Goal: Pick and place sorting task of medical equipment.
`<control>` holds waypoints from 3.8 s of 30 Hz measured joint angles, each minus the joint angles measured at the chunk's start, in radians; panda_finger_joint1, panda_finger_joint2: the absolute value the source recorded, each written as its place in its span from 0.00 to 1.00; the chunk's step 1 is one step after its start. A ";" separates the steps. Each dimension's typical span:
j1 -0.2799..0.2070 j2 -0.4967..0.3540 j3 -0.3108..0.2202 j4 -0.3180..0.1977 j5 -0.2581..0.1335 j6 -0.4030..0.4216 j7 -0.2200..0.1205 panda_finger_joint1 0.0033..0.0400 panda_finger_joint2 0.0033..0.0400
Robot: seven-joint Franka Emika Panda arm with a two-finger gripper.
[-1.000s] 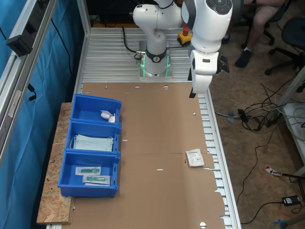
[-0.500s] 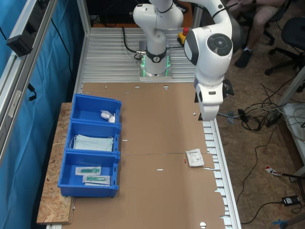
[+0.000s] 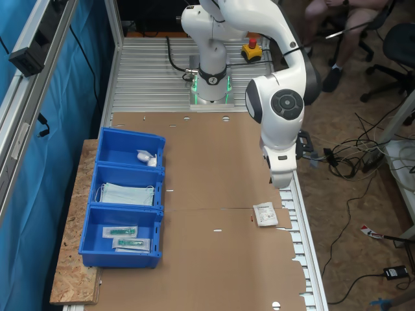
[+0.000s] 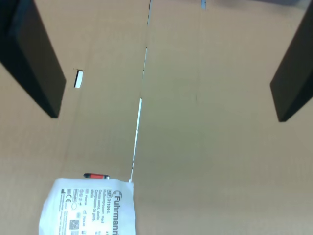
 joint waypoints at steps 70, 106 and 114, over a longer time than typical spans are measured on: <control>0.143 0.252 -0.151 -0.105 -0.036 0.563 -0.012 1.00 1.00; 0.151 0.363 -0.169 -0.073 -0.036 0.610 -0.012 1.00 1.00; 0.151 0.370 -0.171 -0.064 -0.036 0.622 -0.012 1.00 1.00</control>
